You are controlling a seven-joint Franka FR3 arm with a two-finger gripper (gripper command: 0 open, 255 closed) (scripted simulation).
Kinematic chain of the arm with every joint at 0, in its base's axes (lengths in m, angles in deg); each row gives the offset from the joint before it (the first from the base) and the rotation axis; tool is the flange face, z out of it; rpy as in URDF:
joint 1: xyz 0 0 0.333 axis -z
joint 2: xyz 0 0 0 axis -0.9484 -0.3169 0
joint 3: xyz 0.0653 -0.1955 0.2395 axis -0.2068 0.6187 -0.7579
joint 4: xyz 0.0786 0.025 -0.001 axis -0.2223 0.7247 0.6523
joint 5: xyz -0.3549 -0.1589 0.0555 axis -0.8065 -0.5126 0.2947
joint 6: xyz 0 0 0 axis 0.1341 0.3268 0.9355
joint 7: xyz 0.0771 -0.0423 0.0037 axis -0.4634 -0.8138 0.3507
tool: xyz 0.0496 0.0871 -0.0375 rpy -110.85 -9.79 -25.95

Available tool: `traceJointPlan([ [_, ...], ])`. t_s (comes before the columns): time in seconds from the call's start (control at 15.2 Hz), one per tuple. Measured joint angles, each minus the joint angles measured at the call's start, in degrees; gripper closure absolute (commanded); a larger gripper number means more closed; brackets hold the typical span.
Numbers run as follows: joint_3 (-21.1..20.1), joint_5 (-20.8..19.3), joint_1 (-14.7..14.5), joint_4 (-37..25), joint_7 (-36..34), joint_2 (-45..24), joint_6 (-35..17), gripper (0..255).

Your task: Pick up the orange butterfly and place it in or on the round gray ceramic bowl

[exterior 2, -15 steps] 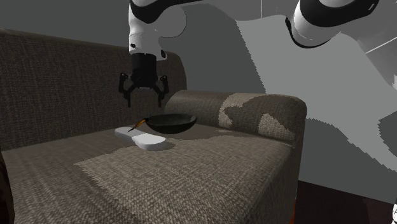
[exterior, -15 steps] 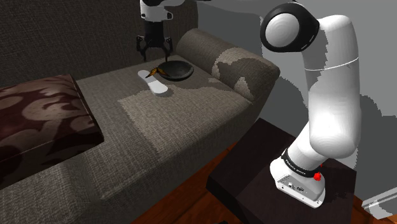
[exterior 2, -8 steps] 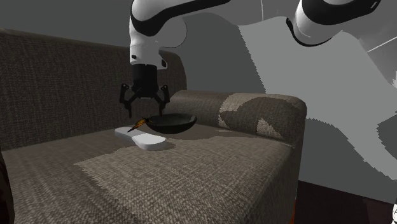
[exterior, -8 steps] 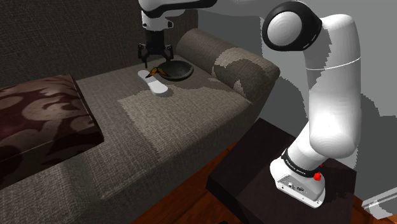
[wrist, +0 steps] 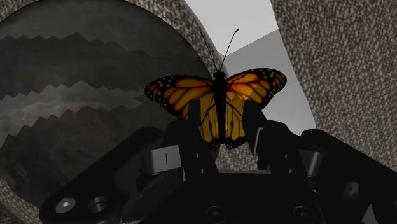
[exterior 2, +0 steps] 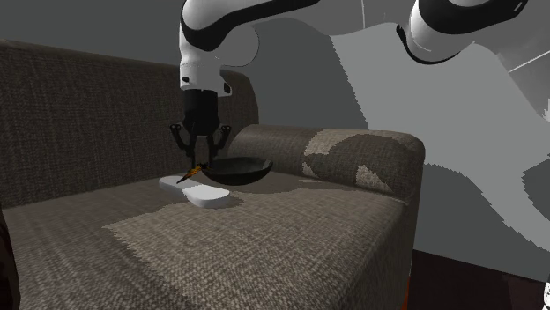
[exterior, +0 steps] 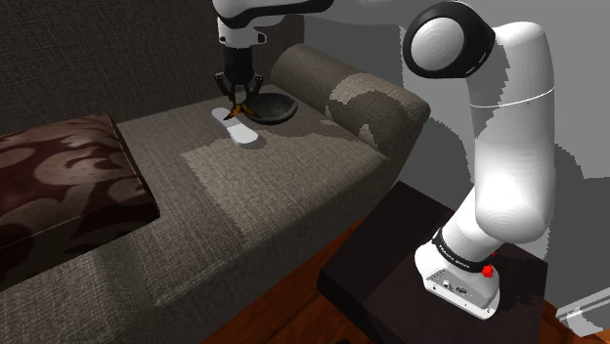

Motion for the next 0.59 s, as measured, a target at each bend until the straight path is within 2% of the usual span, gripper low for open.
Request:
traceJointPlan([
  [0.59,0.0,0.01,0.0,-0.28,-0.02,0.06,0.34,255],
])
